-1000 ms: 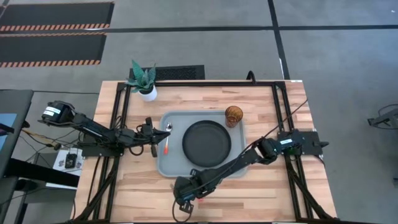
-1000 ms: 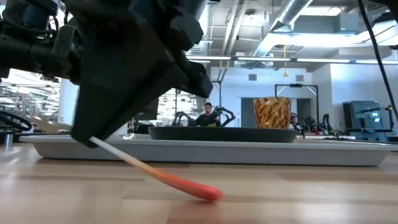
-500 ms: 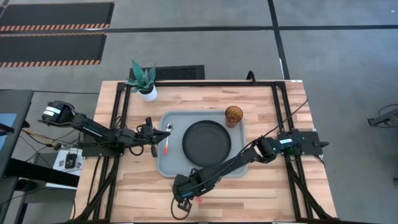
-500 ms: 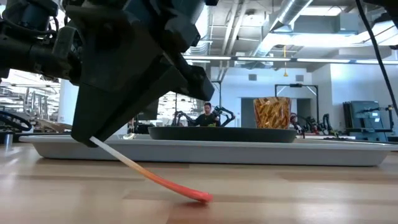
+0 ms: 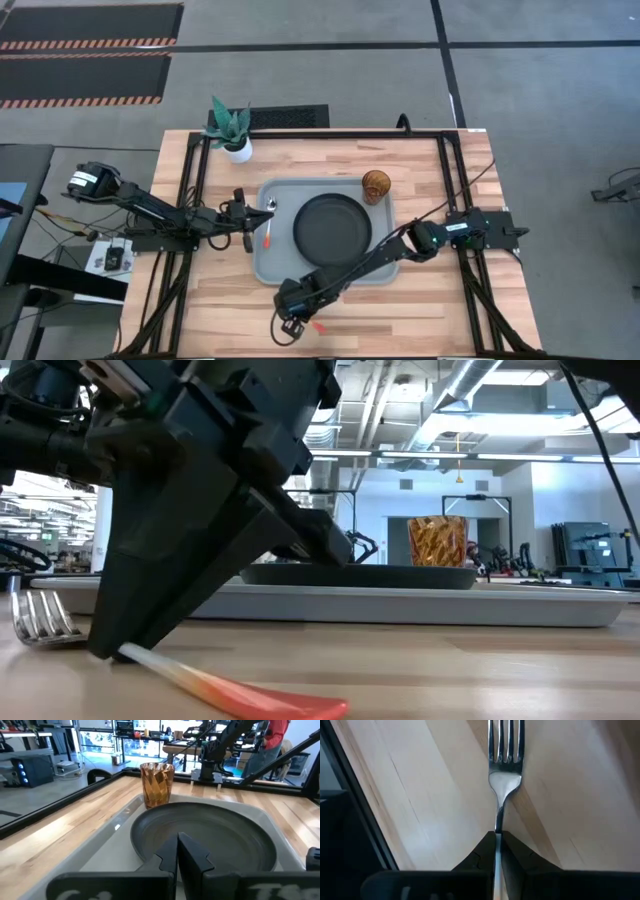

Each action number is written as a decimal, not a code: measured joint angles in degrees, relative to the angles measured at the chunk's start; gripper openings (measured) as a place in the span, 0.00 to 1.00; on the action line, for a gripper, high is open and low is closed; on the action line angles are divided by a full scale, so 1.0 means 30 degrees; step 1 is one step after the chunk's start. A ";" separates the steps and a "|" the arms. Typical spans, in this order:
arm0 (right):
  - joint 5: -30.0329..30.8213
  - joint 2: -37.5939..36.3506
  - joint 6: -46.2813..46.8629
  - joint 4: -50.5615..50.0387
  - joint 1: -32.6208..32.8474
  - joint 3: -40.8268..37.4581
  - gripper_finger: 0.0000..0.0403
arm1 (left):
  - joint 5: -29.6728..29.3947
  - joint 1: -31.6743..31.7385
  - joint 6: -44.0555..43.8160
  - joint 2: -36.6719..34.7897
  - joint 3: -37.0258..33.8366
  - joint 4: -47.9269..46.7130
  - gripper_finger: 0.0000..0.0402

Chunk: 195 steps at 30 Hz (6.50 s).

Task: Pick and place plate/cup/fork/spoon on tray
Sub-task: Put the orange fork on the gray tray to the right of the orange spoon

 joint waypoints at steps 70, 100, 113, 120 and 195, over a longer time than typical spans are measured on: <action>0.7833 -1.8674 -1.5354 2.3329 -0.1795 -2.8435 0.01 | -0.3374 -0.6826 -0.8684 0.0529 1.0476 -1.7896 0.00; 0.7671 -3.1301 -1.6277 1.7803 -0.3019 -3.3147 0.03 | -0.0838 -0.9033 -3.0074 1.1613 2.6719 -3.0925 0.00; 0.6991 -3.1892 -1.5701 1.5401 -0.3364 -3.0797 0.02 | -0.2514 -0.8725 -3.3518 1.1613 2.9179 -3.4268 0.00; 0.3444 -3.2283 -1.7908 1.4269 -0.4052 -3.0372 0.01 | -0.1079 -0.7242 -3.7725 1.3591 2.9328 -3.4330 0.00; -0.3345 -3.7444 -1.9059 0.8707 -0.9874 -3.0388 0.01 | 1.2633 -0.5163 -4.3473 2.3387 3.6501 -4.1229 0.11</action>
